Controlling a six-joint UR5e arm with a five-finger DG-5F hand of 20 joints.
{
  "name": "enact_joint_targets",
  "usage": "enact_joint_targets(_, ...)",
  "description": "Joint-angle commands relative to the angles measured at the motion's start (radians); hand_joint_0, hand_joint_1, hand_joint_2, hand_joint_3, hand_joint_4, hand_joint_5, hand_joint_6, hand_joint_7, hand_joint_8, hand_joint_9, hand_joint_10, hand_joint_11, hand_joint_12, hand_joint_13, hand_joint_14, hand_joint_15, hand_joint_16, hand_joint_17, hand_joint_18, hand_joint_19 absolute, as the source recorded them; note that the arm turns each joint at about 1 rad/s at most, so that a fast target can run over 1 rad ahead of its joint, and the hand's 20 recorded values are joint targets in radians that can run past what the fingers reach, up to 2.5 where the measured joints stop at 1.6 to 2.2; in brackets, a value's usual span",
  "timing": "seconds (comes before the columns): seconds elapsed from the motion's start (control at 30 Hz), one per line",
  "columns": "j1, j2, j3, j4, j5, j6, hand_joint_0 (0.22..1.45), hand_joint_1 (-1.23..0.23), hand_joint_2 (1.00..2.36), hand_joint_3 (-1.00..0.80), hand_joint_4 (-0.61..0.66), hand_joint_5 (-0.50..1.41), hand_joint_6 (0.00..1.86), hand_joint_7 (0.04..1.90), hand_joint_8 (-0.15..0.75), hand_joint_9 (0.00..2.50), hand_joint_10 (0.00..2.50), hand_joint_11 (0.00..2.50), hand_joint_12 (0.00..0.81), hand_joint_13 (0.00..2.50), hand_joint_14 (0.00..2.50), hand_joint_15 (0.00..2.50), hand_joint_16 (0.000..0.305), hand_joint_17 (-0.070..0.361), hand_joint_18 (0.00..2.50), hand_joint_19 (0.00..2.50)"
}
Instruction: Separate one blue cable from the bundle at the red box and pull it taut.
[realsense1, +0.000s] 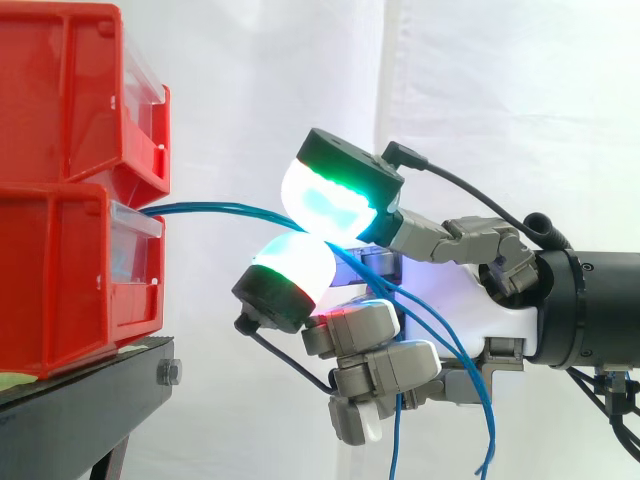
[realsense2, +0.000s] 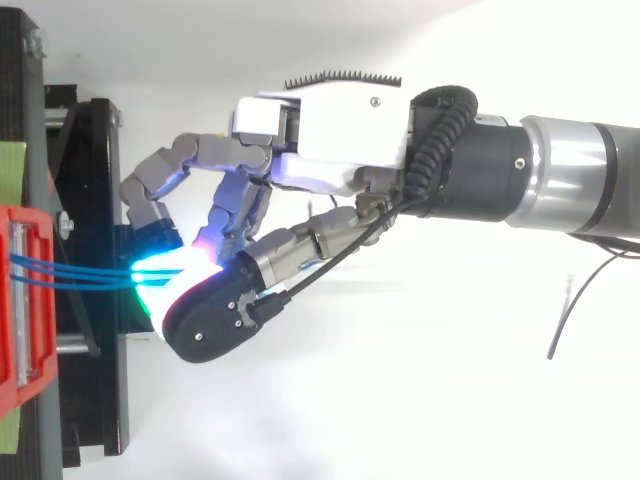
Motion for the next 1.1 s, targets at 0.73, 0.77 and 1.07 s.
enact_joint_targets(0.73,-0.001,0.000,0.005,-0.002,0.000,0.000,0.61,-0.50,1.01,-0.44,0.09,-0.15,0.89,1.26,0.279,1.13,0.02,1.45,0.306,1.25,0.02,1.55,0.050,0.113,0.88,0.99)
enact_joint_targets(0.77,0.000,0.000,0.005,-0.002,0.000,0.000,0.61,-0.53,1.01,-0.39,0.09,-0.15,0.89,1.27,0.278,1.14,0.02,1.44,0.309,1.25,0.02,1.56,0.050,0.114,0.88,1.00)
enact_joint_targets(1.07,0.000,0.000,0.006,-0.003,0.000,0.000,0.58,-0.66,1.01,-0.22,0.12,-0.15,0.90,1.26,0.306,1.15,0.01,1.46,0.340,1.28,0.01,1.55,0.057,0.128,0.93,0.98)
